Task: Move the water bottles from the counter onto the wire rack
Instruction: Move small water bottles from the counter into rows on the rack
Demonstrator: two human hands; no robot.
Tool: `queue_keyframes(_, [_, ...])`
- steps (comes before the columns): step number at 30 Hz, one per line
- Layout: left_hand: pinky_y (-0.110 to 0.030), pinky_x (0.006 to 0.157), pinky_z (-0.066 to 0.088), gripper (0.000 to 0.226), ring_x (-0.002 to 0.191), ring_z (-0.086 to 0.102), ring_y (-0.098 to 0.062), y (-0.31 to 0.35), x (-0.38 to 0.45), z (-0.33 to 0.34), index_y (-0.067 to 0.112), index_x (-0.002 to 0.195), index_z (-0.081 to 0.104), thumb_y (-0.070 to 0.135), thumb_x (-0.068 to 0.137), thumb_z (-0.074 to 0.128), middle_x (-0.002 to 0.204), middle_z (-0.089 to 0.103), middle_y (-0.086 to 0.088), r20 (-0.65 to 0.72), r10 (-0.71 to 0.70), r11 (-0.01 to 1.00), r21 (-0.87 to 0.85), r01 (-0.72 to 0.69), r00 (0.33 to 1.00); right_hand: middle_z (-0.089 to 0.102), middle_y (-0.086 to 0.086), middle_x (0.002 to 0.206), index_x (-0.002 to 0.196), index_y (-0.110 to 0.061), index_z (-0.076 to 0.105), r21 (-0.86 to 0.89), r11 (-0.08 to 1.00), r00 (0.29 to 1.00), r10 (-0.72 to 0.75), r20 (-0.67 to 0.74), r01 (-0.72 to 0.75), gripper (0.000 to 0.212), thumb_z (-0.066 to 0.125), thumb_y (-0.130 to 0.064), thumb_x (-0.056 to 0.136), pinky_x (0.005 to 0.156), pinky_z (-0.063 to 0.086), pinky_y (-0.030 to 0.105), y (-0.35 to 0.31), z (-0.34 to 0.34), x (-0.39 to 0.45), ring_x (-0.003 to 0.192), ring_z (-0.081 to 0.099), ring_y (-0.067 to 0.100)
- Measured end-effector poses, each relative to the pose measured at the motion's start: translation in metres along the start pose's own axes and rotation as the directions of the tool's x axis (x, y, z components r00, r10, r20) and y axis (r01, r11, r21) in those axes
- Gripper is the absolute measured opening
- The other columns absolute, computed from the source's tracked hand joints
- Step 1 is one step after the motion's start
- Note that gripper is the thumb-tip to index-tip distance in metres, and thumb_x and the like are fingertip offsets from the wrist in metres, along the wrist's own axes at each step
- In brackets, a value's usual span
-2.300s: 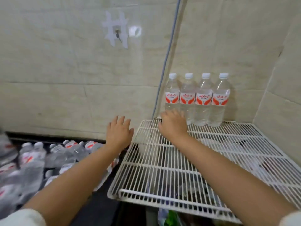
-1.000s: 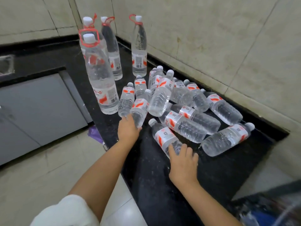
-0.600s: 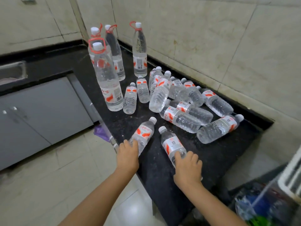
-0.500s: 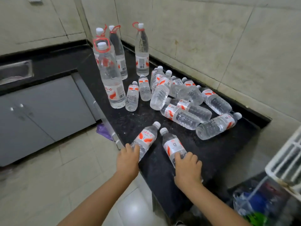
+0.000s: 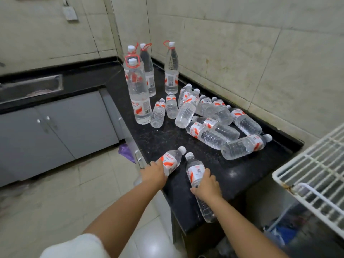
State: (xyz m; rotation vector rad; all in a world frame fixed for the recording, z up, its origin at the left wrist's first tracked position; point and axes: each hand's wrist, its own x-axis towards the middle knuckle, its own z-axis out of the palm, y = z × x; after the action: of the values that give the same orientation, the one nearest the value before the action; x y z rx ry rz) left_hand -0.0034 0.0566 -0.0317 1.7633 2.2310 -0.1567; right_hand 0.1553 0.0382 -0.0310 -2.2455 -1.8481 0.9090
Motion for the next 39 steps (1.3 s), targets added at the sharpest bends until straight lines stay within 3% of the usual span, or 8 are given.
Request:
queue_keyframes(6, [-0.038, 0.101, 0.037, 0.065, 0.123, 0.044, -0.029, 0.014, 0.024, -0.001, 0.007, 0.132, 0.031, 0.042, 0.084, 0.059, 0.134, 0.044, -0.013, 0.000, -0.028, 0.998, -0.054, 0.028, 1.000, 0.031, 0.010, 0.138, 0.137, -0.015, 0.018, -0.116, 0.993, 0.998, 0.035, 0.055, -0.029, 0.081, 0.069, -0.029, 0.076, 0.100, 0.040, 0.040, 0.004, 0.006, -0.004, 0.128, 0.034, 0.027])
queue_keyframes(11, [-0.037, 0.100, 0.036, 0.069, 0.121, 0.042, -0.026, 0.016, 0.026, 0.008, 0.007, 0.129, 0.031, 0.051, 0.082, 0.057, 0.132, 0.043, -0.011, -0.103, 0.033, 0.996, 0.088, -0.024, 0.994, 0.036, 0.008, 0.136, 0.133, -0.012, 0.027, -0.251, 0.968, 0.993, -0.005, -0.121, -0.025, 0.082, 0.069, -0.048, 0.073, 0.100, 0.037, 0.037, 0.000, 0.016, -0.010, 0.126, 0.036, 0.024])
queue_keyframes(14, [-0.035, 0.098, 0.037, 0.064, 0.121, 0.043, -0.026, 0.010, 0.026, 0.012, 0.006, 0.129, 0.032, 0.050, 0.086, 0.053, 0.131, 0.044, -0.012, -0.142, 0.070, 0.992, 0.112, -0.054, 0.987, 0.039, 0.007, 0.136, 0.131, -0.012, 0.029, -0.275, 0.961, 0.989, -0.031, -0.145, -0.010, 0.074, 0.068, -0.043, 0.077, 0.099, 0.037, 0.036, -0.004, 0.018, -0.008, 0.127, 0.038, 0.024])
queue_keyframes(22, [-0.034, 0.095, 0.041, 0.062, 0.119, 0.044, -0.025, 0.001, 0.028, -0.016, 0.008, 0.123, 0.035, 0.054, 0.086, 0.051, 0.128, 0.046, -0.010, -0.170, 0.115, 0.993, 0.028, -0.111, 0.979, 0.038, 0.008, 0.137, 0.131, -0.011, 0.029, -0.057, 0.988, 0.954, 0.127, -0.271, -0.147, 0.073, 0.069, -0.038, 0.077, 0.101, 0.038, 0.037, -0.025, -0.006, -0.011, 0.128, 0.037, 0.024])
queue_keyframes(26, [-0.039, 0.098, 0.039, 0.064, 0.122, 0.040, -0.030, 0.017, 0.024, -0.067, 0.004, 0.128, 0.033, 0.048, 0.087, 0.053, 0.131, 0.043, -0.016, -0.245, 0.162, 0.980, -0.071, -0.184, 0.956, 0.036, 0.009, 0.139, 0.133, -0.009, 0.029, 0.140, 0.985, 0.908, 0.145, -0.393, -0.097, 0.076, 0.071, -0.035, 0.076, 0.101, 0.038, 0.037, -0.044, -0.061, -0.016, 0.129, 0.036, 0.026])
queue_keyframes(32, [-0.038, 0.093, 0.038, 0.064, 0.115, 0.044, -0.033, 0.079, -0.001, -0.162, -0.001, 0.128, 0.035, 0.045, 0.087, 0.054, 0.126, 0.047, -0.019, -0.491, 0.317, 0.880, -0.168, -0.445, 0.812, 0.042, 0.014, 0.130, 0.126, -0.001, 0.039, 0.412, 0.886, 0.701, 0.156, -0.696, 0.212, 0.074, 0.077, -0.031, 0.070, 0.095, 0.039, 0.036, -0.058, -0.187, -0.050, 0.120, 0.044, 0.030])
queue_keyframes(35, [-0.039, 0.092, 0.035, 0.063, 0.112, 0.044, -0.034, 0.121, -0.026, -0.199, -0.002, 0.124, 0.039, 0.042, 0.085, 0.059, 0.122, 0.048, -0.021, -0.593, 0.356, 0.779, -0.238, -0.580, 0.722, 0.047, 0.016, 0.122, 0.119, 0.000, 0.044, 0.412, 0.844, 0.537, 0.183, -0.823, 0.343, 0.066, 0.079, -0.023, 0.068, 0.091, 0.041, 0.034, -0.042, -0.243, -0.077, 0.111, 0.050, 0.030])
queue_keyframes(39, [-0.037, 0.094, 0.032, 0.067, 0.113, 0.040, -0.033, 0.181, -0.067, -0.224, -0.002, 0.131, 0.030, 0.040, 0.087, 0.056, 0.126, 0.043, -0.021, -0.674, 0.436, 0.624, -0.251, -0.740, 0.597, 0.049, 0.018, 0.119, 0.115, 0.001, 0.045, 0.329, 0.875, 0.327, 0.213, -0.921, 0.355, 0.063, 0.080, -0.020, 0.066, 0.091, 0.040, 0.035, 0.002, -0.288, -0.116, 0.109, 0.050, 0.030])
